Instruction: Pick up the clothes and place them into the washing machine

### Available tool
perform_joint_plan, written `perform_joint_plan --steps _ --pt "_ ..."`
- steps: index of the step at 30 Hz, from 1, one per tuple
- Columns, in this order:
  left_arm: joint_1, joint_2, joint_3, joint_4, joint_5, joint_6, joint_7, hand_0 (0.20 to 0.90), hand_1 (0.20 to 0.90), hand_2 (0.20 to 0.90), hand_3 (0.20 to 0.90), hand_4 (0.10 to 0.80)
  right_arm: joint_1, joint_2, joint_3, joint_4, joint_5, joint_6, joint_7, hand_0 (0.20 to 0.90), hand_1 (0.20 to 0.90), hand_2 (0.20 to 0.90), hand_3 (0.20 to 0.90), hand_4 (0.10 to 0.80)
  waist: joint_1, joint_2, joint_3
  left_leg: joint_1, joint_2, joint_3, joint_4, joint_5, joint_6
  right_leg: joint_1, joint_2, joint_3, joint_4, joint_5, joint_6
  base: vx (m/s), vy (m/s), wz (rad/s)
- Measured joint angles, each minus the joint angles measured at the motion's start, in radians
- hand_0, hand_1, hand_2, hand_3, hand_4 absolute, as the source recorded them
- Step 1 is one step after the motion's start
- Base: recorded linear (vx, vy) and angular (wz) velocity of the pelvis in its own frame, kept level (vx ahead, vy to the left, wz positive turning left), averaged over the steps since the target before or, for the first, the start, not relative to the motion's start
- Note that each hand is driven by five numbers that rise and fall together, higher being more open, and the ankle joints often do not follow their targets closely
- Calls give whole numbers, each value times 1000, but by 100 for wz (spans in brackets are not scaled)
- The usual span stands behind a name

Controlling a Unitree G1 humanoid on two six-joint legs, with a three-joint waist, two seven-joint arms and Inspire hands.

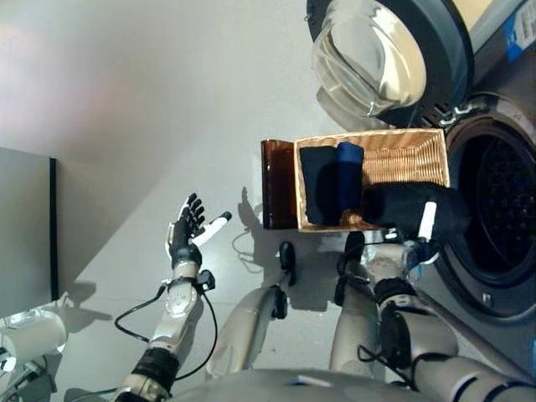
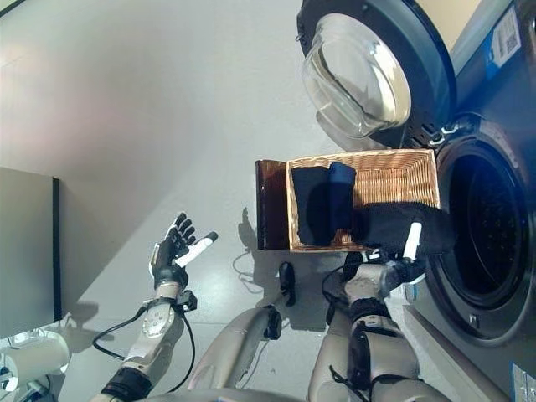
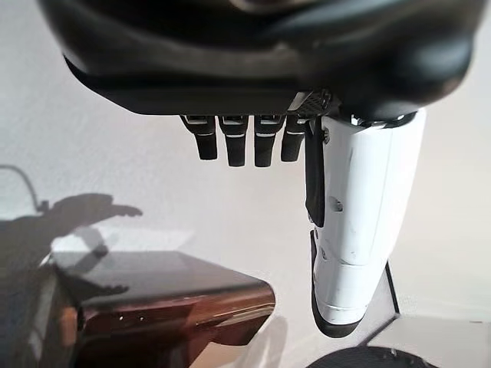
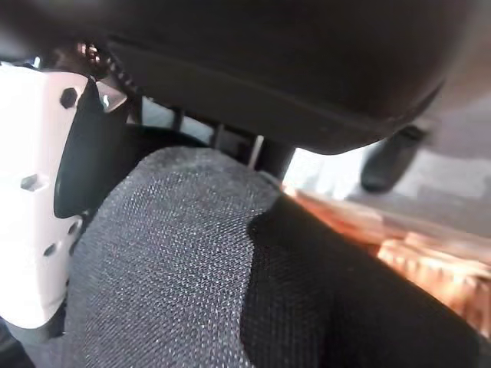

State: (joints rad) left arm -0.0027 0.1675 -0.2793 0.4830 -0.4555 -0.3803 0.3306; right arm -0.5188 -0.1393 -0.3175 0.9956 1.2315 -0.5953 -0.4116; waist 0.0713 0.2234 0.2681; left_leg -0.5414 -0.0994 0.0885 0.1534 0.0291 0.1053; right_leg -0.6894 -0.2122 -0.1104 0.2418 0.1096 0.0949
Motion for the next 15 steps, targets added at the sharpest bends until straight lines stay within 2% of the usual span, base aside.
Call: perform_joint_plan --steps 4,6,13,15 --pt "11 2 -5 43 -38 0 -5 900 900 900 900 800 -43 -4 -58 -1 14 -66 -13 200 200 200 200 300 10 6 -4 0 -1 14 -5 0 -1 -4 -7 6 -4 -2 5 1 4 -1" --pt "19 2 -6 47 -38 0 -6 900 900 900 900 800 -62 -40 -88 -2 10 -73 -54 200 200 200 200 300 26 15 -10 0 -3 17 -8 0 0 -6 -9 9 -4 0 8 0 0 0" --pt "26 4 -4 87 -42 -19 -2 900 900 900 900 800 -140 -241 -154 -14 -134 -83 -237 200 200 200 200 300 55 64 -28 9 -8 27 -33 9 12 -20 -11 21 -2 4 5 -3 8 -4" --pt "26 10 -1 98 -41 -24 0 900 900 900 900 800 -190 -336 -165 -14 -210 -76 -319 200 200 200 200 300 57 76 -29 13 -11 41 -39 8 12 -27 -9 39 -2 5 5 -11 20 -20"
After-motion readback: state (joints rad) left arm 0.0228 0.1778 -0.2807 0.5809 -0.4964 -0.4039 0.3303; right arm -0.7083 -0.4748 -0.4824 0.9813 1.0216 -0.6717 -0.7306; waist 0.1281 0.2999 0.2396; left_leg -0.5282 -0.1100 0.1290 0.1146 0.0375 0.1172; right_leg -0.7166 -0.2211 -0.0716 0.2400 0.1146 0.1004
